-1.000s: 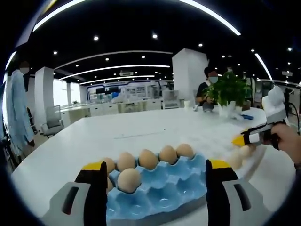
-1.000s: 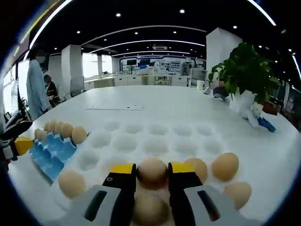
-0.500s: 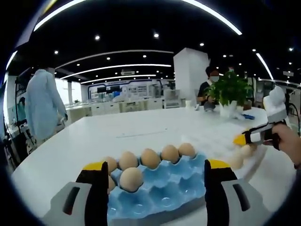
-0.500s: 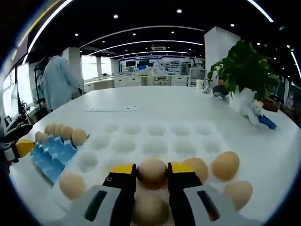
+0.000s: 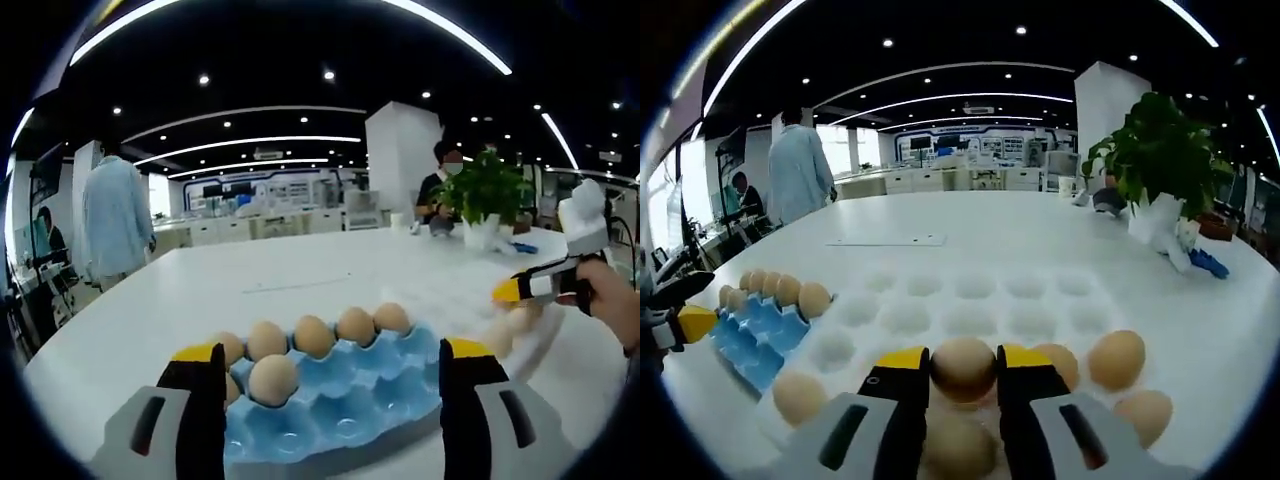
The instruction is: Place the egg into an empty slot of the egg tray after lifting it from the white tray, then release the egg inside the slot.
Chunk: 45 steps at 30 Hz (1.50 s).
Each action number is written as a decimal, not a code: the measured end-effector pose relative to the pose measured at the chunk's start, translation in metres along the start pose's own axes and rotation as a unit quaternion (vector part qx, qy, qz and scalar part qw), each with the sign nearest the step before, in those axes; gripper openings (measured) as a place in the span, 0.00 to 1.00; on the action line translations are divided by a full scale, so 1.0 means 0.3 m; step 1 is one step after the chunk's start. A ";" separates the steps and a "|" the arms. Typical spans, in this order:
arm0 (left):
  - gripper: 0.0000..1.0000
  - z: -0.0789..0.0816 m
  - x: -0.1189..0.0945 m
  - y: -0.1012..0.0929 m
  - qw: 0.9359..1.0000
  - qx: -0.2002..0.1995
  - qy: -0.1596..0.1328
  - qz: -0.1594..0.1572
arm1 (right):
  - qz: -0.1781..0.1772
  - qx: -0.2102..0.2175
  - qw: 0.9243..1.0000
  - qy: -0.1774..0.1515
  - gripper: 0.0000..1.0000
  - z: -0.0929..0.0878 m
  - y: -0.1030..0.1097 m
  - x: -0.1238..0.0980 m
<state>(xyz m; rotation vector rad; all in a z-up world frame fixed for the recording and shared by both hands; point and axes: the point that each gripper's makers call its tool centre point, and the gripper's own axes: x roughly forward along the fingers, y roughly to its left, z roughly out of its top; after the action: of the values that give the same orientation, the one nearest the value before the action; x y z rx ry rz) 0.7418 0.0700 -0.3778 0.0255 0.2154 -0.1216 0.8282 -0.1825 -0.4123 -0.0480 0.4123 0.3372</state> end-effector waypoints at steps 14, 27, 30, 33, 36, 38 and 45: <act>1.00 0.006 -0.019 -0.044 1.000 0.003 -0.004 -0.028 | 0.003 -0.019 1.000 -0.013 0.28 0.036 0.023 -0.013; 1.00 0.008 -0.028 -0.059 0.999 0.006 -0.002 -0.041 | 0.018 -0.030 0.999 -0.022 0.28 0.063 0.061 -0.017; 1.00 0.009 -0.030 -0.053 0.999 0.005 -0.003 -0.040 | 0.023 -0.033 0.999 -0.023 0.28 0.071 0.080 -0.014; 1.00 0.014 -0.032 -0.045 0.999 0.005 -0.006 -0.039 | 0.032 -0.039 0.998 -0.023 0.28 0.076 0.111 -0.009; 1.00 0.015 -0.034 -0.040 0.999 0.007 -0.007 -0.038 | 0.044 -0.041 0.998 -0.023 0.28 0.080 0.143 -0.005; 1.00 0.014 -0.037 -0.039 0.999 0.007 -0.007 -0.039 | 0.049 -0.040 0.998 -0.024 0.28 0.087 0.155 0.003; 1.00 0.016 -0.043 -0.031 0.999 0.009 -0.008 -0.038 | 0.088 -0.052 0.994 -0.031 0.28 0.110 0.271 0.010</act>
<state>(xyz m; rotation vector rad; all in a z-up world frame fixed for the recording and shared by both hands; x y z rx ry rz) 0.7291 0.0621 -0.3704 0.0334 0.1993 -0.1997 0.8166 -0.1012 -0.3814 -0.1029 0.3381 0.5323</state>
